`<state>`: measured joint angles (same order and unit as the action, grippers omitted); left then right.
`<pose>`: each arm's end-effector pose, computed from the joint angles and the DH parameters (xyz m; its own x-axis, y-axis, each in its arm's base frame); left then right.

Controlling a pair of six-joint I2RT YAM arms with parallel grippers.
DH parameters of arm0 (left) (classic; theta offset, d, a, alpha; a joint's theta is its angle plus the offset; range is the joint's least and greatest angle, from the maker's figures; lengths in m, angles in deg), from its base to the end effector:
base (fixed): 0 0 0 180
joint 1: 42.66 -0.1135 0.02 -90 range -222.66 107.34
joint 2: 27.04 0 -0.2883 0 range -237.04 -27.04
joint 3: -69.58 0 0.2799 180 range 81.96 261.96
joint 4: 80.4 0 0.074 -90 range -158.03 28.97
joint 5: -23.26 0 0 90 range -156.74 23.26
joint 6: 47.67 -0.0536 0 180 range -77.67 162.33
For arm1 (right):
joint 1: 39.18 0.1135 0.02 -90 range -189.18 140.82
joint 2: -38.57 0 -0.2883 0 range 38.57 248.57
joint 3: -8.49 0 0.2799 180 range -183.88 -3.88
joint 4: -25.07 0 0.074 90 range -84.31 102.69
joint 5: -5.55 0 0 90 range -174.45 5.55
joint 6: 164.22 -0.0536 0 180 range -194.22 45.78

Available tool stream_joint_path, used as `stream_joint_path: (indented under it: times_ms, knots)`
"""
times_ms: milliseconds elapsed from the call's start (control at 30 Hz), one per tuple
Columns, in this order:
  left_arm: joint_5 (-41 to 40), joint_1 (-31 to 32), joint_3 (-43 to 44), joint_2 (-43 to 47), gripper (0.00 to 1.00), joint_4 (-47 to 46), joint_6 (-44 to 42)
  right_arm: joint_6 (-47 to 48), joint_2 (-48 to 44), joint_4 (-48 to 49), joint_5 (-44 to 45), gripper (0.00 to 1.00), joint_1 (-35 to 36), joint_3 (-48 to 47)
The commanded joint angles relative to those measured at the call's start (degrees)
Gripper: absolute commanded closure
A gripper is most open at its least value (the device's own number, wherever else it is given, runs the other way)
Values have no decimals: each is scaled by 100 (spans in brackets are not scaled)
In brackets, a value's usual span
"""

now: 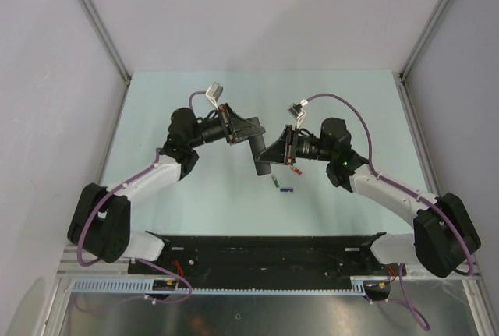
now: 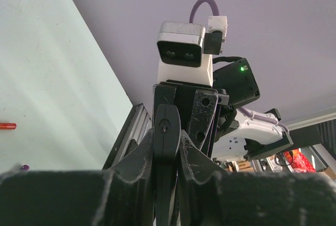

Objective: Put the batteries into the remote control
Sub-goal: Remove the battery cover from the remote control.

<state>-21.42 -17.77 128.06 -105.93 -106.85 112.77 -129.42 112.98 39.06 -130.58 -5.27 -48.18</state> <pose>0.2904 -0.1768 0.3105 -0.8513 -0.3354 -0.4034 0.4038 0.0722 -0.9120 0.2440 0.2106 0.2986 -0.8387 0.1219 -0.5308 -0.5168 0.1292 0.8463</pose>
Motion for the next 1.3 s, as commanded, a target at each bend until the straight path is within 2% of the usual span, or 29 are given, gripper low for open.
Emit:
stream_joint_path:
  times_ms: [0, 167, 400, 800, 1033, 1200, 1267]
  knots:
    - [-313, -124, 539, -21, 100, -485, 234, 264, -85, -519, -168, 89, 151, 193]
    - [-304, -142, 619, -82, 100, -485, 252, 255, -85, -510, -133, 83, 195, 228]
    - [-322, -159, 645, -100, 100, -485, 243, 255, -120, -484, -133, 82, 221, 298]
    - [-313, -186, 759, -197, 100, -485, 269, 238, -190, -492, -116, 74, 291, 395]
    - [-322, -194, 777, -241, 100, -485, 251, 229, -243, -484, -72, 73, 292, 465]
    - [-313, -194, 689, -232, 100, -476, 68, 10, -278, -204, -89, 78, 195, 465]
    - [-331, -194, 593, -249, 100, -468, 6, -148, -287, -10, -159, 73, 151, 457]
